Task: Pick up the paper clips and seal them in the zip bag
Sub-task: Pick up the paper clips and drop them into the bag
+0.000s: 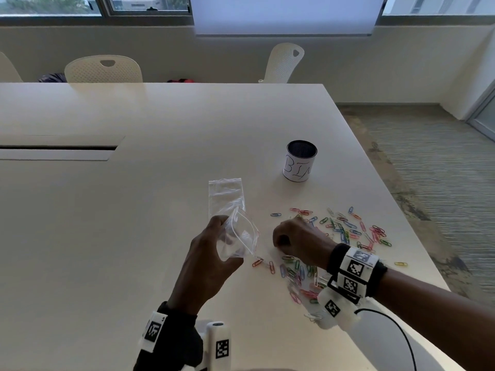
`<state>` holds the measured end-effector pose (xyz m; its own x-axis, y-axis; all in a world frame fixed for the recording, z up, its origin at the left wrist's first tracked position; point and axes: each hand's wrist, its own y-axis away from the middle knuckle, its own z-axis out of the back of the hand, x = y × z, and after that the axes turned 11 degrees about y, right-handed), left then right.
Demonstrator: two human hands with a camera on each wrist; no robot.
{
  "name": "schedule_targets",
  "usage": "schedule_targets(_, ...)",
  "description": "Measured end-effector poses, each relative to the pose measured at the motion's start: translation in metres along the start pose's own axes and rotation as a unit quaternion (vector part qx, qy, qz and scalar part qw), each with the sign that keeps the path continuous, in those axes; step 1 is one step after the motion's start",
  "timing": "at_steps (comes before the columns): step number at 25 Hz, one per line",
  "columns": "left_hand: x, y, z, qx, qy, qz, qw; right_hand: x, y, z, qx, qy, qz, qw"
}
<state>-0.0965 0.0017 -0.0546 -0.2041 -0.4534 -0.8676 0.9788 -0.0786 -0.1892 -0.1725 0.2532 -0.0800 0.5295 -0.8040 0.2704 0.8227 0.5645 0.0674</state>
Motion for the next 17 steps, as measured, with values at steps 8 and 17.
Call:
schedule_targets(8,0.005,-0.018,-0.012,0.008,0.008,0.025,1.000,0.029,0.001,0.077,-0.182,-0.351,-0.088,0.914)
schedule_targets(17,0.000,-0.035,-0.022,0.014,0.005,0.022,1.000,0.068,-0.013,0.086,-0.173,-0.214,-0.049,0.960)
